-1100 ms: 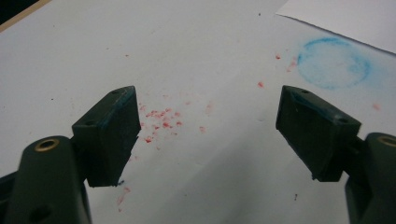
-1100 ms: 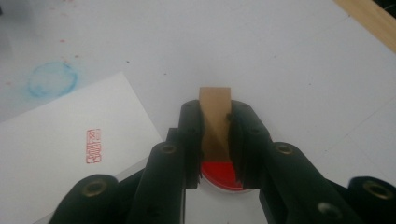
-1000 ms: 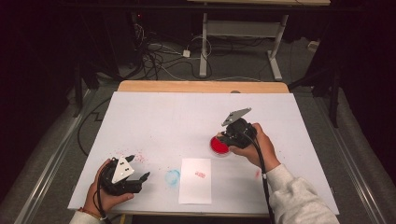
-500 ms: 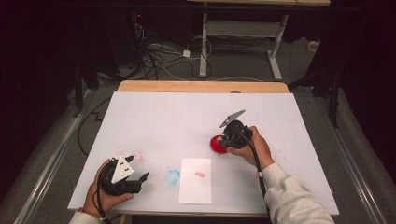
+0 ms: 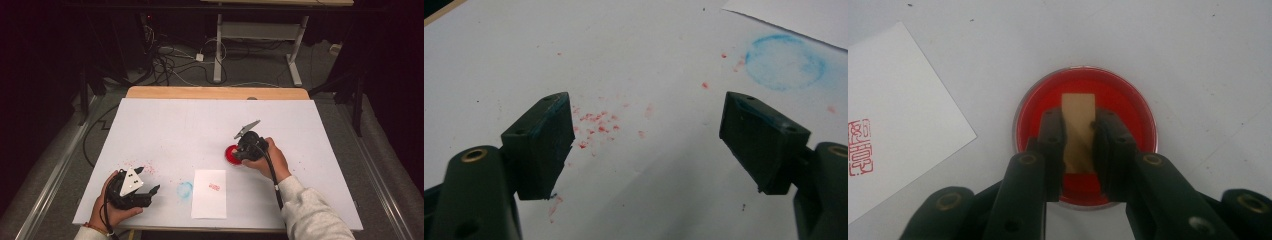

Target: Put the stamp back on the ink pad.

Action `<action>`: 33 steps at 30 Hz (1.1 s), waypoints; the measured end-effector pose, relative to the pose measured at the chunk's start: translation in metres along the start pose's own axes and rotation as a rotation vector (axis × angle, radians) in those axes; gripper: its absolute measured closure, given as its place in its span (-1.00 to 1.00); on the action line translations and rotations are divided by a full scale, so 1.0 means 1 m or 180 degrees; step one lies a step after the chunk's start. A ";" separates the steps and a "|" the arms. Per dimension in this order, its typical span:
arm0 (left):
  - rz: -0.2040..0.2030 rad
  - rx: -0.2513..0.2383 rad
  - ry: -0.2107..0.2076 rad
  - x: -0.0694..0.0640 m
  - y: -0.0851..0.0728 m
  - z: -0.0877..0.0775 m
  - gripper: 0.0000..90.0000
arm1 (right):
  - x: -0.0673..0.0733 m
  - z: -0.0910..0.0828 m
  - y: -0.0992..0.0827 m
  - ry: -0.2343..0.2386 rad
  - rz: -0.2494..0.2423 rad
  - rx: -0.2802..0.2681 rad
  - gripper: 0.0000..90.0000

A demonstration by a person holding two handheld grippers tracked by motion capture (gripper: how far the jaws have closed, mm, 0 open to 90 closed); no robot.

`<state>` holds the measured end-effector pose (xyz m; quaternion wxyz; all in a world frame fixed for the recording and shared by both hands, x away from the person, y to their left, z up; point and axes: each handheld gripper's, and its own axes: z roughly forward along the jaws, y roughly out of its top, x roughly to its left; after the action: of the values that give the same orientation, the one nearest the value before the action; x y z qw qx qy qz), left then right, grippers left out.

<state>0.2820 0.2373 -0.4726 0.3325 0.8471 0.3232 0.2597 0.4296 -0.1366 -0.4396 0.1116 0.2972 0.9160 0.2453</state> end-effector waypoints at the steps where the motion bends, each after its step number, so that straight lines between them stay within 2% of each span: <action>1: 0.0003 0.0002 0.0003 0.000 0.000 0.000 -0.53 | 0.000 0.000 0.000 -0.0002 0.0003 -0.0004 0.69; 6: 0.0004 0.0003 0.0003 0.000 0.000 0.000 -0.53 | 0.000 0.000 -0.002 -0.0011 -0.0002 -0.0039 0.69; 7: 0.0047 -0.0013 0.0017 0.001 0.001 0.000 -0.53 | 0.000 0.000 -0.002 -0.0018 0.0000 -0.0039 0.67; 9: 0.0052 -0.0015 0.0021 0.000 0.001 0.000 -0.53 | 0.001 0.000 -0.002 -0.0043 0.0005 -0.0037 0.63; 13: 0.0051 -0.0009 0.0022 0.000 0.000 0.000 -0.53 | 0.000 -0.005 -0.004 -0.0038 0.0063 -0.0154 0.57; 21: 0.0047 0.0000 0.0013 0.000 0.000 0.001 -0.53 | 0.002 -0.021 -0.006 -0.0112 0.0112 -0.0517 0.48; 23: 0.0052 -0.0002 0.0013 0.000 0.000 0.002 -0.53 | 0.003 -0.025 -0.007 -0.0174 0.0141 -0.0644 0.42; 24: 0.0010 0.0024 -0.0006 -0.001 0.000 0.002 -0.53 | 0.003 -0.027 -0.007 -0.0191 0.0145 -0.0702 0.39; 26: 0.0066 0.0015 0.0005 -0.001 0.001 0.002 -0.53 | 0.004 -0.031 -0.007 -0.0233 0.0142 -0.0813 0.33; 30: 0.0018 0.0031 -0.0007 -0.002 0.000 0.002 -0.53 | 0.006 -0.040 -0.007 -0.0306 0.0109 -0.1017 0.21; 33: 0.0065 0.0011 0.0007 -0.001 0.001 0.003 -0.53 | 0.009 -0.045 -0.007 -0.0374 0.0064 -0.1176 0.12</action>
<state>0.2832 0.2349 -0.4738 0.3281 0.8506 0.3154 0.2634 0.4031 -0.1536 -0.4053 0.2150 0.2946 0.8443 0.3926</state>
